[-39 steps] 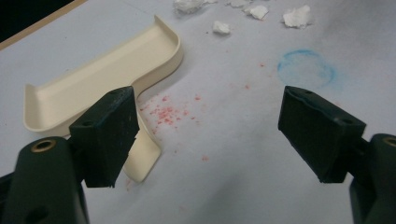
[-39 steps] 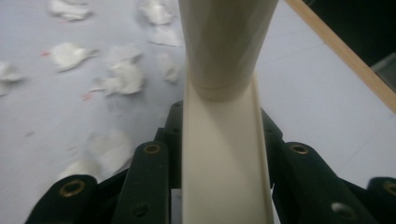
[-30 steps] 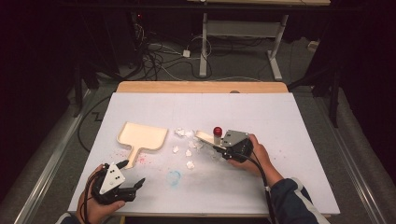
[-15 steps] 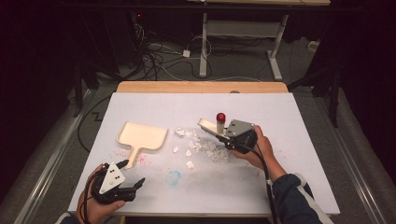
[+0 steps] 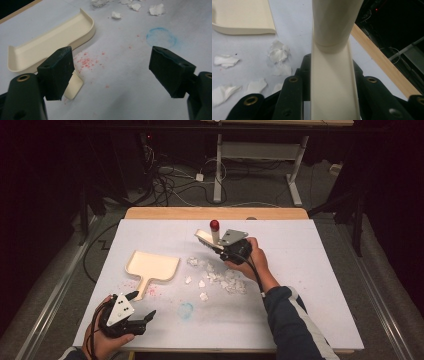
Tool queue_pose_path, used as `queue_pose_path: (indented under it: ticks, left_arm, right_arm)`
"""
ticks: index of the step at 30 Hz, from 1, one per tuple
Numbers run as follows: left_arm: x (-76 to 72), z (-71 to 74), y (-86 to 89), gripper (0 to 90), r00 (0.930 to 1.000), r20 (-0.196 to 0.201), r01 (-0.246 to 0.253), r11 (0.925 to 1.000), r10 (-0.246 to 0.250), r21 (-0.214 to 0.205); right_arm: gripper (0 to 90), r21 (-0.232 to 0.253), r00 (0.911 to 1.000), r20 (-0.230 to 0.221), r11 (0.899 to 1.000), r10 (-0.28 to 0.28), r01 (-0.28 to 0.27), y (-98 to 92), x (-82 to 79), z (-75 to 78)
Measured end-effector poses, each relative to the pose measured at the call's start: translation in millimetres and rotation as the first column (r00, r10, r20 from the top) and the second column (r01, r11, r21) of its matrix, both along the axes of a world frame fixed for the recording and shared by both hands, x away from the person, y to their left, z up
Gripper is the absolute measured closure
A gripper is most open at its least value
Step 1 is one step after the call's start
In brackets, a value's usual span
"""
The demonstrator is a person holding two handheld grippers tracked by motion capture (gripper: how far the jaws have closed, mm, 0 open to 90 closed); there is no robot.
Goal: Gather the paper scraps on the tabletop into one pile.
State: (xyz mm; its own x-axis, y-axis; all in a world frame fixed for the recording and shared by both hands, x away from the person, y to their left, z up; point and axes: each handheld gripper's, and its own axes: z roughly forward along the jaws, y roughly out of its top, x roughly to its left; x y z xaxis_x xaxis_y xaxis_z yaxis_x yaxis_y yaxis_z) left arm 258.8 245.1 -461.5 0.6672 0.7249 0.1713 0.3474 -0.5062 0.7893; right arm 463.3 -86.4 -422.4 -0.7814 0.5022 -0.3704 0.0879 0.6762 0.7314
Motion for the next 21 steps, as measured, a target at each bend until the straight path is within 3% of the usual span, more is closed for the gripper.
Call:
queue_pose_path:
  ticks: [3,7,11,17,20,21]
  left_arm:
    - [1.3,-0.7,-0.3,19.8,1.0,-0.005,0.005,1.0,-0.005,0.0]
    - [1.8,-0.8,-0.7,19.8,0.9999,-0.006,0.011,0.9999,-0.011,0.002]
    - [1.5,-1.3,-1.4,19.8,0.9999,-0.007,0.013,0.9999,-0.013,0.003]
    - [0.6,-1.6,-1.3,19.8,0.9998,-0.012,0.017,0.9998,-0.017,0.012]
    - [0.0,-1.2,-2.2,19.8,0.9998,-0.01,0.017,0.9998,-0.017,0.013]
    - [-0.5,-1.2,-2.7,19.8,0.9997,-0.013,0.019,0.9997,-0.019,0.015]
  right_arm:
    - [67.5,-0.027,0.9998,0.008,0.999,0.018,-0.018,16.2,4.6,-7.0]
    - [67.5,-0.055,0.9987,-0.013,0.997,0.049,-0.05,32.4,6.5,-18.7]
    - [67.5,-0.093,0.9924,-0.036,0.988,0.118,-0.121,41.1,0.3,-25.8]
    - [67.4,-0.105,0.977,-0.049,0.972,0.208,-0.212,31.4,-14.9,-30.9]
    - [67.3,-0.107,0.9585,-0.049,0.953,0.281,-0.284,20.7,-23.0,-31.6]
    - [67.2,-0.097,0.9573,-0.066,0.953,0.281,-0.287,16.1,-27.3,-31.9]
